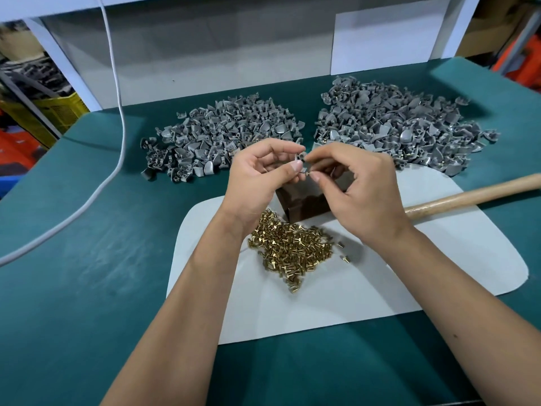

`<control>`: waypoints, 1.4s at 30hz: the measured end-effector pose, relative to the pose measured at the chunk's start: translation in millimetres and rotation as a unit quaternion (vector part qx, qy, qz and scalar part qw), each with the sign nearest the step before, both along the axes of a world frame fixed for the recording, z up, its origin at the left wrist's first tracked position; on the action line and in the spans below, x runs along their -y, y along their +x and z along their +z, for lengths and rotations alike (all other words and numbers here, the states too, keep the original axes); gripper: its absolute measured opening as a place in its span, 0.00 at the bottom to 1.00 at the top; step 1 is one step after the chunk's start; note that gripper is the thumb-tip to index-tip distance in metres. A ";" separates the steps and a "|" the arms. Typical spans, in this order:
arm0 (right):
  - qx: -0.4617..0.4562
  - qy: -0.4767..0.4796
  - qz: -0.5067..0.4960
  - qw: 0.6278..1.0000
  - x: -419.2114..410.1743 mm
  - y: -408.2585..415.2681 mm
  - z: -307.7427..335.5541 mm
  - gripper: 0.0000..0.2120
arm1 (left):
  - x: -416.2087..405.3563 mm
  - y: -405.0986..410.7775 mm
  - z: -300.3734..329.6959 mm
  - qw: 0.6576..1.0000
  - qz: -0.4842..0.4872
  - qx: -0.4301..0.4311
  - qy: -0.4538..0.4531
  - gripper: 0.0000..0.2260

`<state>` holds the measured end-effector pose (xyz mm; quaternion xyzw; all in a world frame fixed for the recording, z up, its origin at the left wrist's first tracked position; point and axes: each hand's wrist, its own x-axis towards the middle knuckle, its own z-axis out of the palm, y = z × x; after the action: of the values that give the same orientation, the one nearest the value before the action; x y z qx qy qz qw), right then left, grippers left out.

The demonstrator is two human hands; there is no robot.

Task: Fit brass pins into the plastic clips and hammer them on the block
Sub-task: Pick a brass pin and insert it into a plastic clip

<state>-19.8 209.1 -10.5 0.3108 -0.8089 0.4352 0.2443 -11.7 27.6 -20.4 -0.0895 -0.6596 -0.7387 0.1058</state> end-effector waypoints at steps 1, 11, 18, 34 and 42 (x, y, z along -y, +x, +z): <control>-0.001 -0.003 -0.005 1.000 -1.1 -0.5 0.1 0.11 | -1.8 0.1 -0.2 1.000 -0.005 0.000 -0.005 0.10; -0.013 -0.025 -0.033 0.999 -4.8 -2.7 1.3 0.12 | -6.9 -0.7 -2.9 0.999 -0.034 0.009 0.000 0.12; -0.012 -0.047 -0.038 0.998 -4.5 -2.4 1.0 0.10 | -6.4 -0.1 -3.6 0.997 -0.060 0.027 0.048 0.12; 0.021 -0.032 -0.005 0.999 -6.2 -3.1 1.1 0.12 | -6.4 -2.4 -5.2 0.999 -0.039 0.018 0.031 0.12; 0.088 -0.072 0.014 0.993 -4.7 -5.0 -0.5 0.14 | -7.7 -1.7 -3.8 0.999 -0.032 0.007 0.008 0.11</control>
<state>-24.9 213.8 -10.9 0.2645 -0.7894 0.5210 0.1881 -13.4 35.3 -24.2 -0.1050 -0.6507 -0.7479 0.0782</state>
